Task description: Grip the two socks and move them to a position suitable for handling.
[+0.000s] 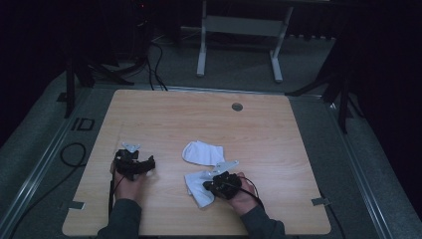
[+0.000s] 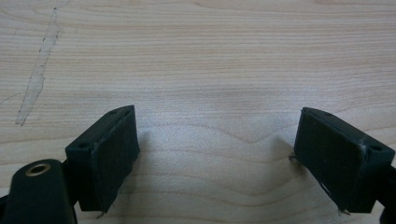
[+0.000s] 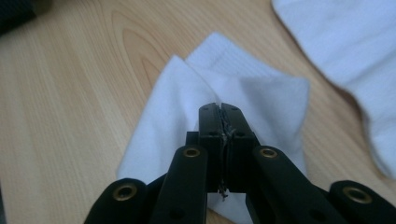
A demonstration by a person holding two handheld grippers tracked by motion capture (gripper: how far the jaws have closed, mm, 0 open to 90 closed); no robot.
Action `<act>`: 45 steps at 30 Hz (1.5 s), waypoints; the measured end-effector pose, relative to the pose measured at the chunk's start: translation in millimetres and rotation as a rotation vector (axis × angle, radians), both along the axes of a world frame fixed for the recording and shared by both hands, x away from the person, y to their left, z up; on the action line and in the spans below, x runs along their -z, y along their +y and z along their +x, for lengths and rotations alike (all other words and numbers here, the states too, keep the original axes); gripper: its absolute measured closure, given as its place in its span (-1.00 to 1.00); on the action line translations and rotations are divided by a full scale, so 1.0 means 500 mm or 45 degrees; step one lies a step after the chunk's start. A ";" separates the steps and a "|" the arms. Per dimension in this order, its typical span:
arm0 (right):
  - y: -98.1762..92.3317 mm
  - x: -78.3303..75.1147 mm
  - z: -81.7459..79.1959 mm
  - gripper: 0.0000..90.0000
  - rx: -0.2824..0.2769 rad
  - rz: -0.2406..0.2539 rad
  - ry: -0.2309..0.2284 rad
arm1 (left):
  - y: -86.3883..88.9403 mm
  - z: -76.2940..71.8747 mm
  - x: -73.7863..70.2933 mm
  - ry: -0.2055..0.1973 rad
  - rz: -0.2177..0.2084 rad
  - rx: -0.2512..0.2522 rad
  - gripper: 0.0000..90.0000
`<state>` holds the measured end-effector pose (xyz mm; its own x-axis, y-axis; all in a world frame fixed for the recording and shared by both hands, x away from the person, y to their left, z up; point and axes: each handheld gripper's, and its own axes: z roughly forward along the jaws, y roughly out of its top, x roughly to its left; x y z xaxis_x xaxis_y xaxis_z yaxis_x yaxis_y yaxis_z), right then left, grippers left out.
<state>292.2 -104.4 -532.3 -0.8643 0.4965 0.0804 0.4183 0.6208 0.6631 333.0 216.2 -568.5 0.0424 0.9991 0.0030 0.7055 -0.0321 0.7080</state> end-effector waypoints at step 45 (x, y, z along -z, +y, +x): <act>-0.232 -0.122 0.032 0.96 0.355 0.023 -0.198 | 0.000 0.000 0.000 -0.004 -0.002 -0.002 -0.70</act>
